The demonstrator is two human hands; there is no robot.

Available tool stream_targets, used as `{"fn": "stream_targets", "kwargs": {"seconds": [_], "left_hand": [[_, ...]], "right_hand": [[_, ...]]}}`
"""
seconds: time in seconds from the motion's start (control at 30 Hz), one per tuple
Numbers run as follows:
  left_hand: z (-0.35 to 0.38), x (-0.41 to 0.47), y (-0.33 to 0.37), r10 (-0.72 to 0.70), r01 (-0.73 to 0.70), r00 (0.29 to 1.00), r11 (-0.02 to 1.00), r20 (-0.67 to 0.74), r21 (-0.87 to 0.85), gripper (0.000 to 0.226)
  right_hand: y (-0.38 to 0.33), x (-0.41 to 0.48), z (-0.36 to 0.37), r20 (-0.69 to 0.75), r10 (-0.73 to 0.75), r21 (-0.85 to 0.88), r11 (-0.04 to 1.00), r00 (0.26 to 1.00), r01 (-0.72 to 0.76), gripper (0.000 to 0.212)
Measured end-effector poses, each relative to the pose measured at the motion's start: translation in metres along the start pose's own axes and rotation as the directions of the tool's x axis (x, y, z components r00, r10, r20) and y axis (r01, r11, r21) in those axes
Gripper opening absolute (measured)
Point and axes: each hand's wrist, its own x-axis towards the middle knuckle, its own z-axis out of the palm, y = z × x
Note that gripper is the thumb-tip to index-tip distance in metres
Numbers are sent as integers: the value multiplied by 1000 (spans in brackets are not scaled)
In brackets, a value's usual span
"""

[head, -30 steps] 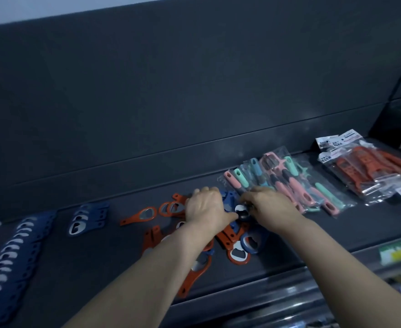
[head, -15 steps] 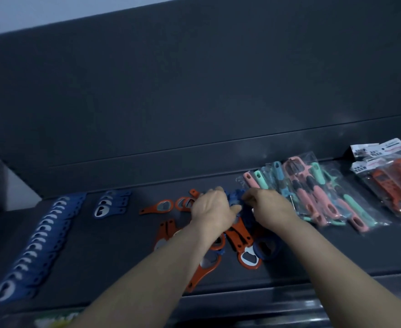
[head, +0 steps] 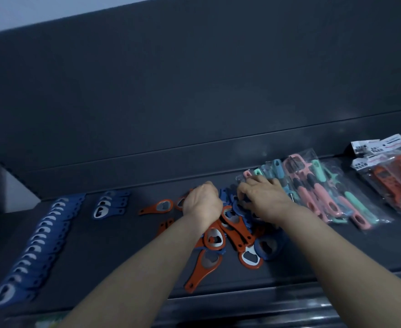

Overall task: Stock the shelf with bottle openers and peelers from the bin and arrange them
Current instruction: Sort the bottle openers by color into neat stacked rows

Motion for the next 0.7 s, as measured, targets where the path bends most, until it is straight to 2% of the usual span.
{"fn": "stream_targets", "kwargs": {"seconds": [0.07, 0.2, 0.37, 0.5, 0.57, 0.63, 0.67, 0.7], "left_hand": [[-2, 2, -3, 1, -1, 1000, 1000, 3, -17, 26], [-6, 8, -5, -16, 15, 1000, 997, -2, -71, 33], [-13, 14, -13, -63, 62, 998, 993, -12, -97, 35], [-10, 16, -18, -71, 72, 997, 992, 9, -107, 32], [-6, 16, -15, -37, 44, 998, 988, 49, -148, 30], [-2, 17, -5, 14, -3, 998, 985, 65, -172, 19], [0, 17, 1, 34, -22, 997, 986, 73, -165, 10], [3, 18, 8, 57, -45, 995, 990, 85, -137, 11]], "right_hand": [[2, 1, -1, -1, -23, -1, 1000, 1000, 23, 13], [5, 6, -6, 62, -67, -53, 996, 996, 70, 32], [6, 16, -11, 80, -117, -82, 989, 990, 124, 27], [12, 22, -23, -55, -93, 98, 990, 994, 98, 16], [16, 20, -31, -133, -24, 157, 987, 991, 45, 17], [20, 15, -35, -245, 63, 180, 984, 967, -18, 19], [22, 12, -35, -293, 111, 185, 981, 950, -58, 22], [24, 8, -34, -320, 160, 201, 975, 934, -98, 24]]}}
